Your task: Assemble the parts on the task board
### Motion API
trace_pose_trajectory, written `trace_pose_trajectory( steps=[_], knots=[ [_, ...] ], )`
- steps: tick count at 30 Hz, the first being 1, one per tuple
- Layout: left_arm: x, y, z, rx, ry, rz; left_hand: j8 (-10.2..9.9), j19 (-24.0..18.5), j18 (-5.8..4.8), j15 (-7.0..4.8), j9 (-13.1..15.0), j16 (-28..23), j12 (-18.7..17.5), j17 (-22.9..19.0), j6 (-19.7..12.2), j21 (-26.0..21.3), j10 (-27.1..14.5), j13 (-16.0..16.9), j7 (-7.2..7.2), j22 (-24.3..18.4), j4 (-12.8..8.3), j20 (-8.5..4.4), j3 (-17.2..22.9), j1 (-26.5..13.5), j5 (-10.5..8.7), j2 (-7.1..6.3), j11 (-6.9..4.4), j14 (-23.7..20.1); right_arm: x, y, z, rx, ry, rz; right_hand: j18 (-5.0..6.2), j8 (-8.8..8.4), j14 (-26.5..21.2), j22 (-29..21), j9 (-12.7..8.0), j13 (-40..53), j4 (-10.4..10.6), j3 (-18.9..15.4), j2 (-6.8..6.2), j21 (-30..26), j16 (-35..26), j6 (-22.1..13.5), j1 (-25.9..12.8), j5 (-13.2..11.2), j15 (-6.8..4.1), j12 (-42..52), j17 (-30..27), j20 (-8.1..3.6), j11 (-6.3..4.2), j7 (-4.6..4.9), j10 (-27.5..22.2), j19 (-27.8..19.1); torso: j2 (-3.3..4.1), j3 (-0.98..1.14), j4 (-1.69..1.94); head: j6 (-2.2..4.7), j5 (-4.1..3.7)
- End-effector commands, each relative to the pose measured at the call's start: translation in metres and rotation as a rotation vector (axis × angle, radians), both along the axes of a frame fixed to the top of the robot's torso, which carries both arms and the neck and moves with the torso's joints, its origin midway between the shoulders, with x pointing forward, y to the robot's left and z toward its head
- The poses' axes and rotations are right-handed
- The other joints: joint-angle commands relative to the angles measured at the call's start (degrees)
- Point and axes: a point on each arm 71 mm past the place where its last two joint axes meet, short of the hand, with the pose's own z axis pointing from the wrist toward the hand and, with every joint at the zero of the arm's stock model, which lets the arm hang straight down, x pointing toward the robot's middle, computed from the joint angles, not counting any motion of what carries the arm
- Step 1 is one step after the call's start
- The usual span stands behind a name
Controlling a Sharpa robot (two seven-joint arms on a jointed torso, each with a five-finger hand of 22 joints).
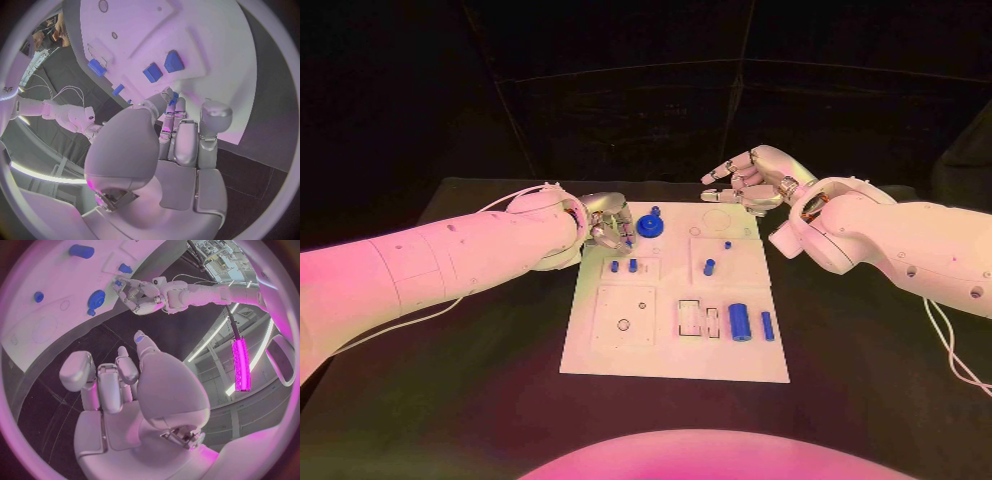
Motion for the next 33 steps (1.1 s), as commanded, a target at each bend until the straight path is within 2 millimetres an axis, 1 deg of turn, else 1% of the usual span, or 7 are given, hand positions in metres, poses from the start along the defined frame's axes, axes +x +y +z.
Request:
trace_pose_trajectory(
  steps=[1,7,13,17,22,29,33],
  knots=[
    [0.000,0.000,-0.002,0.015,0.024,0.002,-0.31,-0.31,-0.97,-0.23,0.05,0.25,-0.19,-0.04,0.36,0.27,0.31,0.02,0.12,0.09,-0.06,-0.16,0.19,-0.57,0.11,0.04,0.06,1.01,0.000,0.001,0.001,0.004,-0.004,0.010,0.75,0.28,3.13,-0.09,-0.08,-0.08,0.25,-0.21,0.20,-0.21,-0.33,-0.30,-0.43,0.35,-0.37,0.11,2.02,0.01,-0.01,-0.01,-0.32,-0.25,0.00,0.02,0.01,-0.02,0.02],
    [0.000,0.001,-0.002,0.023,0.031,0.008,-1.02,-0.35,-1.00,-0.12,-0.14,0.28,-0.60,-0.17,-0.41,0.33,-0.04,-0.05,0.41,0.22,-0.22,-0.12,-0.04,-1.25,0.10,-0.68,0.29,0.96,0.001,0.000,0.001,0.003,-0.004,0.007,0.75,0.28,3.13,-0.09,-0.08,-0.08,0.25,-0.21,0.20,-0.21,-0.33,-0.30,-0.43,0.35,-0.37,0.11,2.02,0.01,-0.01,-0.01,-0.32,-0.25,-0.02,-0.03,0.02,-0.17,0.07],
    [0.001,0.002,-0.002,0.021,0.025,0.016,-5.20,-0.52,-1.03,0.36,-0.50,0.19,-2.03,-0.75,-7.14,0.15,-1.92,-0.26,1.13,0.22,-0.16,0.23,-1.18,-3.03,0.09,-2.49,0.83,0.81,0.001,0.000,0.001,0.003,-0.005,0.005,0.82,0.25,3.09,-0.47,-0.10,-0.40,0.28,-0.23,0.25,-0.41,-0.49,-0.39,-0.41,0.34,-0.36,-0.15,1.80,0.01,0.00,0.00,-0.57,-0.39,-0.02,-0.01,0.04,-0.22,0.06],
    [0.001,0.002,-0.002,0.020,0.021,0.020,-6.19,-0.61,-0.99,0.44,-0.43,0.17,-2.57,-0.95,-8.74,0.05,-2.71,-0.27,1.16,0.19,-0.25,0.33,-1.55,-3.29,0.10,-2.73,0.95,0.76,0.002,-0.001,0.000,0.000,0.001,0.002,0.95,0.20,3.02,-1.23,-0.11,-2.15,0.30,-0.29,0.22,-0.81,-0.68,-0.52,-0.38,0.33,-0.35,-1.69,1.55,0.02,0.01,0.02,-1.92,-0.72,-0.01,-0.04,0.02,-0.23,0.08],
    [0.001,0.004,-0.002,0.019,0.018,0.024,-6.67,-0.71,-0.95,0.54,-0.36,0.11,-2.94,-1.21,-9.44,-0.13,-3.27,-0.26,1.16,0.09,-0.37,0.42,-1.83,-3.37,0.10,-2.83,1.09,0.69,0.003,-0.004,-0.001,-0.009,0.015,-0.008,2.30,0.18,1.49,-9.44,-0.07,-21.46,0.81,-0.32,0.31,-5.84,-5.13,-1.61,0.43,0.33,-0.47,-19.67,-3.81,-0.05,-0.06,0.02,-14.35,-4.11,-0.05,-0.06,0.02,-0.24,0.05],
    [0.000,0.011,-0.001,0.000,0.027,0.039,-6.51,-0.77,-0.92,0.60,-0.19,0.10,-3.01,-1.33,-9.01,-0.24,-3.32,-0.19,1.40,0.04,-0.61,0.48,-1.84,-3.12,0.11,-2.65,1.15,0.65,0.006,-0.013,-0.005,-0.045,0.042,-0.032,2.72,1.22,1.30,-12.72,0.09,-29.32,1.02,0.31,0.17,-8.44,-7.50,-1.21,2.38,0.36,-0.83,-27.13,-5.90,-0.45,-0.40,-0.26,-14.90,-4.43,-0.04,-0.11,0.02,-0.20,-0.15],
    [-0.001,0.026,0.001,-0.056,0.030,0.076,-6.25,-0.82,-0.89,0.68,-0.05,0.16,-2.96,-1.38,-8.34,-0.34,-3.11,-0.11,1.58,0.00,-0.92,0.56,-1.62,-2.70,0.14,-2.27,1.28,0.64,0.008,-0.023,-0.009,-0.181,0.024,-0.042,2.97,2.23,0.81,-14.49,0.21,-37.03,0.03,2.87,0.19,-9.80,-10.41,1.35,5.42,-1.06,-0.92,-36.54,-9.10,-0.68,-0.39,-0.39,-16.87,-4.46,-0.09,-0.14,0.00,-0.10,-0.23]
  ],
)
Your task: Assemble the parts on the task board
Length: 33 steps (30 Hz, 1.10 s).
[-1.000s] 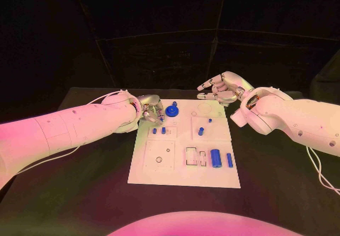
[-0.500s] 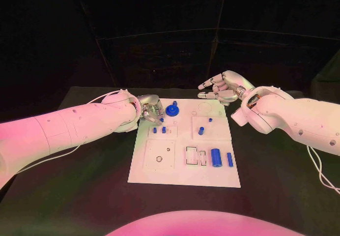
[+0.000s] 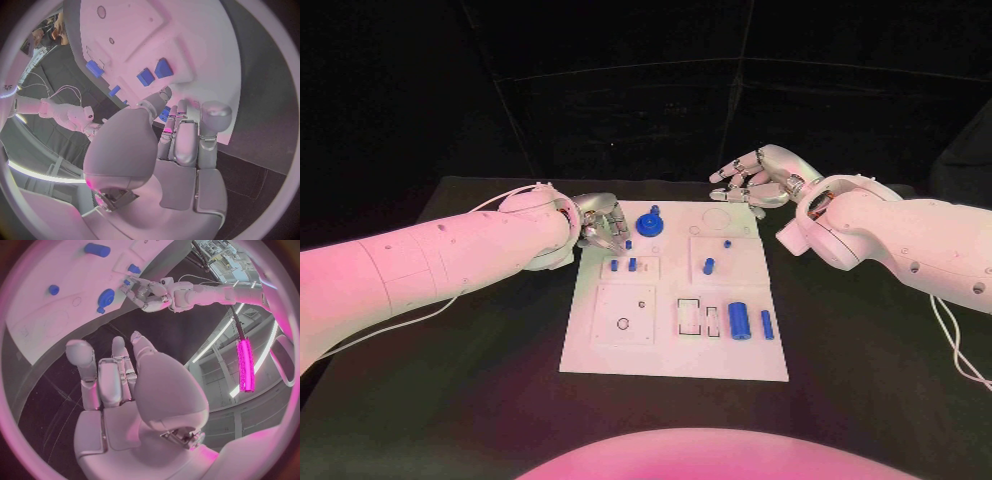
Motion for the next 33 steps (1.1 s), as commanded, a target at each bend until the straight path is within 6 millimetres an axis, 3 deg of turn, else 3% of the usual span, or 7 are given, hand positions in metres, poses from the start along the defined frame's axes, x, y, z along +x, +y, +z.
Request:
trace_pose_trajectory(
  steps=[1,5,6,9,13,21,33],
  knots=[
    [0.000,0.011,0.005,-0.096,0.001,0.045,0.34,-0.32,-0.88,0.44,0.17,0.16,-0.16,-0.12,0.86,-0.42,-0.05,0.11,0.08,-0.11,-0.45,0.05,0.18,0.28,0.14,0.77,0.31,0.47,0.001,-0.006,-0.004,-0.180,-0.008,0.010,1.28,0.51,0.72,-1.15,-0.05,-6.15,-0.38,1.77,-0.52,-0.90,-2.66,1.67,1.42,-1.19,-0.32,-7.10,-3.07,-0.33,0.13,-0.04,0.27,-0.04,-0.05,0.02,-0.08,0.18,-0.12],
    [0.001,0.028,0.012,-0.295,0.017,0.118,1.10,-1.78,-0.17,0.85,0.36,-1.41,-0.32,-2.96,2.54,-4.31,-0.12,0.08,0.44,-3.47,-0.46,0.35,0.63,0.13,0.14,1.45,0.78,-0.50,0.000,-0.010,-0.009,-0.379,-0.054,0.026,1.15,1.14,0.97,-1.27,-0.03,-13.03,-0.55,3.57,-1.68,-1.18,-3.45,4.18,2.31,-1.86,-0.31,-15.41,-3.88,-0.10,0.42,-0.36,0.85,0.46,-0.07,0.12,0.01,0.44,-0.73],
    [0.001,0.030,0.013,-0.353,0.024,0.136,1.16,-3.23,0.48,1.07,0.32,-3.06,-0.53,-5.66,2.79,-7.87,-0.55,0.04,0.77,-6.54,-0.28,0.52,0.46,-0.38,0.10,1.42,1.03,-1.55,0.000,-0.010,-0.011,-0.421,-0.065,0.028,1.08,0.93,1.14,-1.20,-0.22,-15.60,-0.37,4.29,-2.13,-1.20,-3.41,4.53,2.29,-2.03,-0.37,-18.11,-3.81,-0.03,0.77,-0.44,2.79,0.70,-0.07,0.12,0.01,0.44,-0.73],
    [0.001,0.037,0.019,-0.568,0.050,0.188,1.12,-8.23,2.24,1.66,0.17,-9.45,-0.73,-15.22,3.05,-18.47,-1.68,0.06,1.42,-15.29,0.56,1.08,-0.31,-1.82,0.17,1.91,1.62,-5.90,-0.003,-0.009,-0.018,-0.542,-0.096,0.024,0.97,1.01,1.32,-1.00,-0.23,-19.66,-0.53,6.11,-3.09,-1.16,-3.31,6.14,2.93,-2.92,-0.34,-22.91,-3.65,0.01,0.16,-0.55,4.79,1.07,-0.01,-0.01,0.16,0.92,-1.86],
    [-0.002,0.040,0.025,-0.789,0.069,0.239,1.34,-10.46,2.39,1.97,0.15,-16.96,0.07,-25.95,3.72,-21.23,-1.79,0.31,1.67,-16.94,1.57,1.62,-1.19,-3.07,0.14,2.98,1.84,-11.00,-0.006,-0.006,-0.026,-0.633,-0.129,0.026,1.04,0.14,1.34,-1.12,-0.42,-21.92,-0.35,7.20,-4.03,-1.29,-3.36,5.75,2.80,-3.86,-0.10,-25.73,-3.69,0.09,0.57,-0.65,5.06,1.14,0.01,-0.22,0.22,1.09,-2.45],
    [-0.010,0.042,0.033,-1.047,0.105,0.267,1.96,-11.01,2.57,1.45,0.26,-19.07,2.79,-29.18,4.83,-22.94,0.80,1.12,1.10,-18.18,0.34,1.41,-1.49,-1.54,0.14,3.51,1.04,-12.68,-0.014,0.004,-0.045,-0.730,-0.141,0.076,0.99,-1.41,1.39,-1.05,-0.49,-23.97,-0.44,7.75,-5.67,-1.28,-3.33,4.59,2.62,-4.59,0.13,-27.45,-3.68,0.32,0.94,-0.58,4.16,1.32,0.00,-0.06,0.07,1.28,-2.01],
    [-0.015,0.050,0.037,-1.143,0.074,0.293,2.30,-10.91,2.51,1.30,0.25,-19.53,4.12,-30.27,5.31,-23.76,1.28,1.46,0.87,-18.86,0.57,1.24,-2.69,-2.28,0.10,3.62,0.80,-13.10,-0.019,0.012,-0.051,-0.740,-0.140,0.123,0.97,-2.14,1.38,-1.12,-0.38,-25.70,-0.40,8.62,-5.92,-1.34,-3.44,4.61,2.56,-4.47,0.41,-28.43,-3.87,0.62,1.30,-0.21,3.93,1.42,0.08,0.04,0.03,1.25,-2.04]
  ],
)
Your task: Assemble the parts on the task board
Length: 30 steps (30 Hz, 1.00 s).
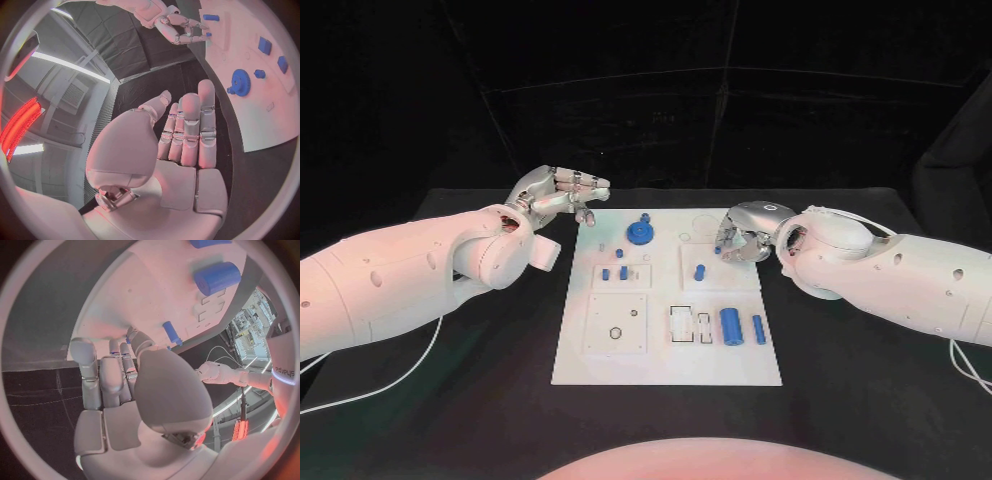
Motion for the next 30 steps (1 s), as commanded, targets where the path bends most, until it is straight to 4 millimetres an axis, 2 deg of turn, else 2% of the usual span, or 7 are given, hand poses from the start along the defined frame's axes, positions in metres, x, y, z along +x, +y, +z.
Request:
trace_pose_trajectory(
  steps=[1,6,10,20,27,30],
  knots=[
    [0.001,0.004,0.005,-0.087,-0.029,0.045,0.23,-0.25,0.76,0.04,0.04,-0.38,0.41,-0.17,0.38,-0.40,0.31,0.10,-0.17,-0.11,0.01,-0.20,-0.40,-0.39,0.10,-0.19,0.10,-0.54,-0.001,0.004,0.000,-0.031,-0.008,0.024,0.07,-0.44,1.39,0.07,0.07,-0.35,-0.07,0.66,-0.48,-0.15,-0.13,-0.03,0.04,-0.23,0.43,-0.37,0.03,0.09,-0.02,0.40,-0.01,0.26,0.04,0.09,-0.07,-0.04,0.02],
    [0.001,0.005,0.005,-0.098,-0.027,0.049,0.25,-0.24,0.76,0.02,0.04,-0.41,0.50,-0.25,0.40,-0.47,0.30,0.12,-0.19,-0.17,0.01,-0.22,-0.49,-0.39,0.10,-0.15,0.08,-0.58,-0.002,0.009,0.000,-0.016,-0.008,0.040,0.04,-0.72,1.46,0.37,0.10,-1.24,-0.22,1.82,-0.18,0.04,0.08,0.27,0.45,-0.52,0.47,-0.57,0.23,0.16,0.03,0.56,0.64,0.44,0.05,0.04,-0.03,-0.23,-0.04],
    [0.001,0.005,0.005,-0.100,-0.024,0.048,0.28,-0.24,0.76,0.00,0.03,-0.44,0.61,-0.32,0.43,-0.57,0.26,0.14,-0.23,-0.26,-0.02,-0.23,-0.56,-0.32,0.11,-0.03,0.04,-0.64,-0.003,0.013,0.000,-0.005,-0.004,0.049,-0.07,-0.95,1.61,1.12,0.12,-2.16,-0.32,3.45,0.17,0.53,0.54,0.74,0.80,-1.83,0.44,-0.73,0.68,0.17,0.02,0.65,1.53,0.80,0.03,0.11,-0.05,-0.32,-0.04],
    [0.001,0.006,0.004,-0.100,-0.016,0.045,0.34,-0.23,0.76,-0.05,0.01,-0.52,0.90,-0.53,0.46,-0.87,0.12,0.19,-0.27,-0.49,-0.23,-0.29,-0.71,0.02,0.11,0.26,-0.02,-0.81,-0.002,0.015,-0.002,-0.005,0.012,0.045,-0.38,-1.45,1.71,3.13,0.18,-4.00,-0.64,8.70,0.98,1.94,0.59,2.07,1.24,-4.91,0.26,-1.29,0.21,0.06,-0.20,0.58,3.49,1.61,0.01,0.01,0.00,-0.46,-0.10],
    [0.001,0.006,0.003,-0.097,-0.004,0.043,0.33,-0.15,0.76,-0.09,-0.03,-0.30,1.12,-0.33,0.39,-1.05,-0.05,0.22,-0.24,-0.66,-0.47,-0.34,-0.74,0.42,0.11,0.51,-0.02,-0.73,0.000,0.013,-0.003,-0.039,0.008,0.020,-1.01,-0.74,1.87,7.26,0.49,-4.49,-2.90,14.79,2.02,4.69,0.22,5.08,2.59,-5.55,-0.45,-1.04,-1.18,-0.53,-0.98,-0.12,6.56,3.20,-0.01,0.01,-0.03,-0.65,-0.15],
    [0.001,0.007,0.002,-0.095,0.001,0.044,0.31,0.03,0.75,-0.11,-0.05,0.50,1.38,0.76,0.33,-1.07,0.05,0.30,-0.21,-0.71,-0.58,-0.37,-0.83,0.55,0.11,0.61,-0.04,-0.20,0.000,0.012,-0.003,-0.050,0.003,0.013,-1.08,-0.89,1.87,7.73,0.43,-4.73,-3.63,17.26,1.68,5.14,0.30,5.55,1.78,-5.61,-0.48,-1.42,-1.48,-0.60,-0.98,-0.15,7.09,3.28,-0.05,0.02,-0.04,-0.73,-0.22]
  ],
)
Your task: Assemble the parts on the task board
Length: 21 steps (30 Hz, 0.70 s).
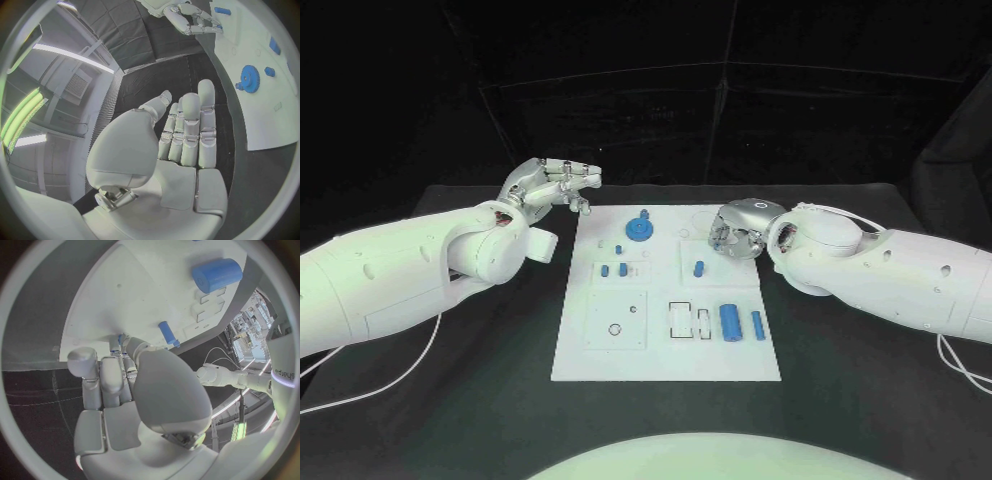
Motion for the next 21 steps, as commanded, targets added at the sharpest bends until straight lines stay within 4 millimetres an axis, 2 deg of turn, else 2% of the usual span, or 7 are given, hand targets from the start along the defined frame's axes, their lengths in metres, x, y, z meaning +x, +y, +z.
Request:
trace_pose_trajectory(
  steps=[1,5,11,14,19,21],
  knots=[
    [0.000,0.000,0.001,-0.011,0.003,-0.005,0.31,0.04,0.77,-0.11,-0.06,0.21,0.26,0.23,0.13,-0.20,0.06,0.07,-0.01,-0.06,-0.27,-0.37,-0.22,0.23,0.11,0.29,-0.05,0.21,0.000,-0.001,-0.002,-0.041,-0.001,-0.015,-1.12,-0.07,1.86,0.54,-0.03,-0.22,-0.92,3.21,-0.54,0.57,-0.14,0.88,-0.89,0.21,-0.49,-0.38,-0.34,0.03,-0.17,-0.09,1.00,0.41,-0.04,-0.01,0.00,-0.06,-0.15],
    [0.000,0.001,0.001,-0.010,0.006,-0.005,0.30,0.08,0.76,-0.11,-0.07,0.09,0.31,-0.03,0.10,-0.21,0.05,0.08,-0.02,-0.07,-0.30,-0.38,-0.26,0.26,0.11,0.29,-0.05,0.15,0.000,0.002,-0.001,-0.043,-0.012,-0.011,-1.13,-0.07,1.84,1.04,0.03,-0.26,-1.43,4.70,-1.17,0.97,-0.05,1.63,-2.50,-0.24,-0.60,-0.71,-0.75,-0.07,-0.32,-0.28,1.68,0.46,-0.03,0.00,0.01,-0.15,-0.31],
    [0.000,0.002,0.001,-0.009,0.010,-0.004,0.28,0.11,0.76,-0.11,-0.08,-0.08,0.40,-0.41,0.04,-0.27,-0.05,0.10,-0.02,-0.12,-0.41,-0.39,-0.30,0.38,0.11,0.31,-0.04,0.01,-0.002,0.005,0.001,-0.027,-0.043,-0.007,-1.15,-0.08,1.81,1.14,0.05,-0.28,-1.68,5.11,-1.48,1.07,-0.11,1.89,-3.05,-0.34,-0.63,-0.88,-1.03,-0.11,-0.40,-0.35,1.87,0.46,-0.05,0.00,0.02,-0.20,-0.25],
    [0.000,0.003,0.001,-0.010,0.008,-0.005,0.25,0.13,0.74,-0.09,-0.10,-0.11,0.45,-0.53,-0.03,-0.31,-0.15,0.11,0.04,-0.16,-0.41,-0.38,-0.41,0.33,0.11,0.28,0.00,-0.05,-0.003,0.004,0.004,-0.007,-0.058,-0.009,-1.23,-0.24,1.85,1.58,0.01,-0.33,-1.68,5.27,-2.20,1.36,0.11,1.93,-4.22,0.31,-0.57,-1.23,-0.99,-0.09,-0.39,-0.37,1.87,0.59,-0.05,-0.01,0.02,-0.20,-0.22],
    [-0.001,0.004,0.001,-0.012,0.005,-0.006,0.21,0.14,0.73,-0.05,-0.12,-0.14,0.53,-0.65,-0.13,-0.38,-0.26,0.12,0.10,-0.22,-0.40,-0.38,-0.54,0.26,0.11,0.27,0.05,-0.12,-0.006,0.003,0.008,0.024,-0.083,-0.009,-1.30,-0.33,1.91,2.00,0.00,-0.35,-1.65,5.33,-2.60,1.62,0.36,2.00,-5.03,0.53,-0.57,-1.44,-0.87,-0.07,-0.38,-0.39,1.95,0.74,-0.07,-0.06,0.00,-0.19,-0.22],
    [-0.001,0.004,0.001,-0.013,0.002,-0.005,0.21,0.14,0.73,-0.05,-0.12,-0.14,0.53,-0.65,-0.13,-0.38,-0.26,0.12,0.10,-0.22,-0.40,-0.38,-0.54,0.26,0.11,0.27,0.05,-0.12,-0.008,0.003,0.009,0.037,-0.095,-0.009,-1.31,-0.35,1.91,2.08,0.00,-0.35,-1.63,5.34,-2.67,1.67,0.38,2.03,-5.19,0.51,-0.58,-1.48,-0.90,-0.06,-0.38,-0.39,1.97,0.76,-0.10,0.01,-0.02,-0.17,-0.15]
  ],
)
